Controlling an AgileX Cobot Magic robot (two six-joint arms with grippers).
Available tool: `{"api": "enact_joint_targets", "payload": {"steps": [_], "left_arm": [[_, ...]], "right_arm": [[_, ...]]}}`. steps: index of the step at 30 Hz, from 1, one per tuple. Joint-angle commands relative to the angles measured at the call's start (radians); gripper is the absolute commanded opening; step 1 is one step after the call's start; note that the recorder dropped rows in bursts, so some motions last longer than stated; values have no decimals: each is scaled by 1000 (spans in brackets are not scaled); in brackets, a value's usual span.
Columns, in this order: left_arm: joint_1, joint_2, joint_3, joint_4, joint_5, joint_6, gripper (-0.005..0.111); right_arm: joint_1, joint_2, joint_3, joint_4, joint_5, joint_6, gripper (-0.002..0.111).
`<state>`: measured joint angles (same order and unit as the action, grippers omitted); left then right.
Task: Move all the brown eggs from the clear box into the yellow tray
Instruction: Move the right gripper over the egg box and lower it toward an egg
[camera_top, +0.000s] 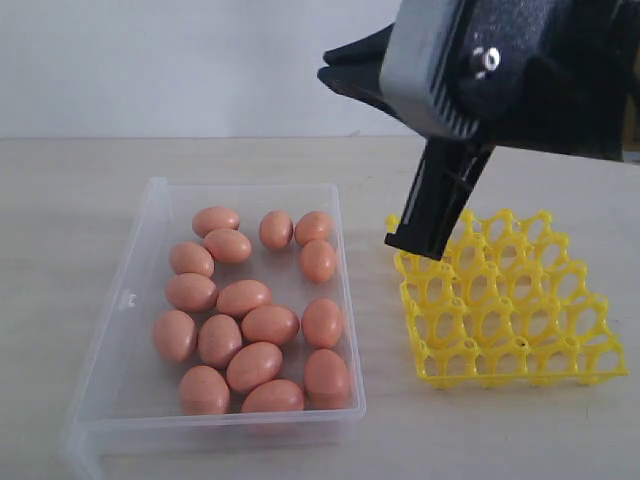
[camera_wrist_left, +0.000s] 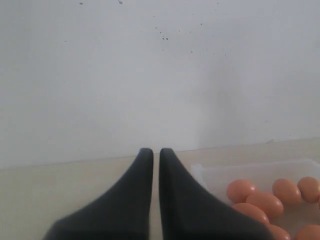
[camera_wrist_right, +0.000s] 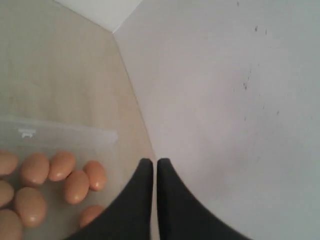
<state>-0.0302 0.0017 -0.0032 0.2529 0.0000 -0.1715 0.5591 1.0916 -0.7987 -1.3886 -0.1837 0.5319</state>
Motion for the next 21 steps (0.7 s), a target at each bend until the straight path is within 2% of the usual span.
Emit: {"api": "enact_joint_targets", "payload": {"steps": [1, 4, 6, 10, 13, 15, 18, 20, 21], "left_arm": [[-3, -2, 3, -2, 0, 1, 4], [-3, -2, 3, -2, 0, 1, 4], [-3, -2, 3, -2, 0, 1, 4], [-3, -2, 3, -2, 0, 1, 4], [-3, -2, 3, -2, 0, 1, 4], [-3, -2, 3, -2, 0, 1, 4], [-3, -2, 3, -2, 0, 1, 4], [-3, -2, 3, -2, 0, 1, 4], [-3, -2, 3, -2, 0, 1, 4]], "right_arm": [[-1, 60, 2, 369, -17, -497, 0], [-3, 131, 2, 719, -28, -692, 0], [-3, 188, -13, 914, -39, -673, 0], [-21, 277, -113, 962, 143, -425, 0], [-21, 361, -234, 973, 433, -385, 0], [-19, 427, -316, 1075, 594, -492, 0], [-25, 527, -443, 1441, 833, -851, 0], [-31, 588, -521, 1648, 1014, -1035, 0], [-31, 620, -561, 1696, 1092, -1063, 0]]}}
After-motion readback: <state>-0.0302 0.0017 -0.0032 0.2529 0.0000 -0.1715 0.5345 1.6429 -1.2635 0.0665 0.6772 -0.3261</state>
